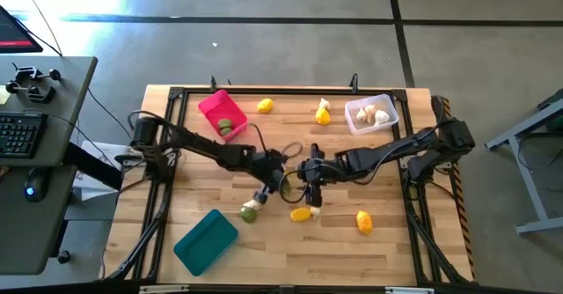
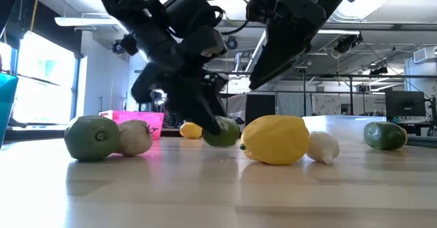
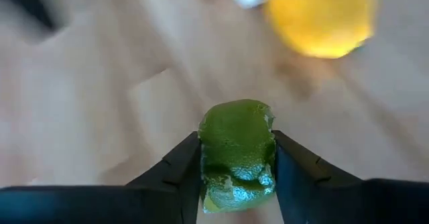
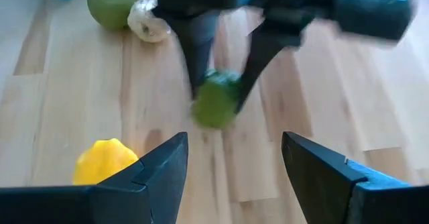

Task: Sort produce into baskets
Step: Put the green lime in the red bin

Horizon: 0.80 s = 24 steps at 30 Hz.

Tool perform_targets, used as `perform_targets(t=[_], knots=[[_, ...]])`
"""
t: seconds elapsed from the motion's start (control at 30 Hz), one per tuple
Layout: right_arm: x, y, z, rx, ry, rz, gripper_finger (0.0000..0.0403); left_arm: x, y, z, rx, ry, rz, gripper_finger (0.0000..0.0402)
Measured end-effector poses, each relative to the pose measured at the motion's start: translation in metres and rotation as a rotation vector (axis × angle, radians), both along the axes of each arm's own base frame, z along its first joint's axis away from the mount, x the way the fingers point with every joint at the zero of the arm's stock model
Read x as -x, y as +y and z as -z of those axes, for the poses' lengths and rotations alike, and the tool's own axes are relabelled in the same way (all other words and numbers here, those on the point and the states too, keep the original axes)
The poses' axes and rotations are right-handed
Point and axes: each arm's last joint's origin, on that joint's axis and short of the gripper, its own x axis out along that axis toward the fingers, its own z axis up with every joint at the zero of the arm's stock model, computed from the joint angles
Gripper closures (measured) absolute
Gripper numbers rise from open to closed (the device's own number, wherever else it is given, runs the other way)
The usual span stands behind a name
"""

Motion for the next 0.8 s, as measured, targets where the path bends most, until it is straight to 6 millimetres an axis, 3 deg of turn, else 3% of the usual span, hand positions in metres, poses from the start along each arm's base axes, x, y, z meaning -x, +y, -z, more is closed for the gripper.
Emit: perform_targets(t=[0.23,0.5,0.67,0.8], knots=[[0.006,-0.029,-0.019,0.064,-0.038,0.012,0.0171,0.023,0.047,-0.049,-0.030,-0.020,-0.245,0.0282],[0.008,-0.068,-0.022,0.102,-0.029,0.022,0.0171,0.076,0.110,-0.098,-0.032,-0.010,-0.704,0.0283],[0.009,-0.086,-0.022,0.089,-0.027,0.012,0.0171,0.111,0.138,-0.107,-0.039,0.057,-0.965,0.0283],[0.011,-0.099,-0.022,0.114,-0.021,0.023,0.0171,0.138,0.153,-0.098,0.011,0.067,-1.094,0.0283]])
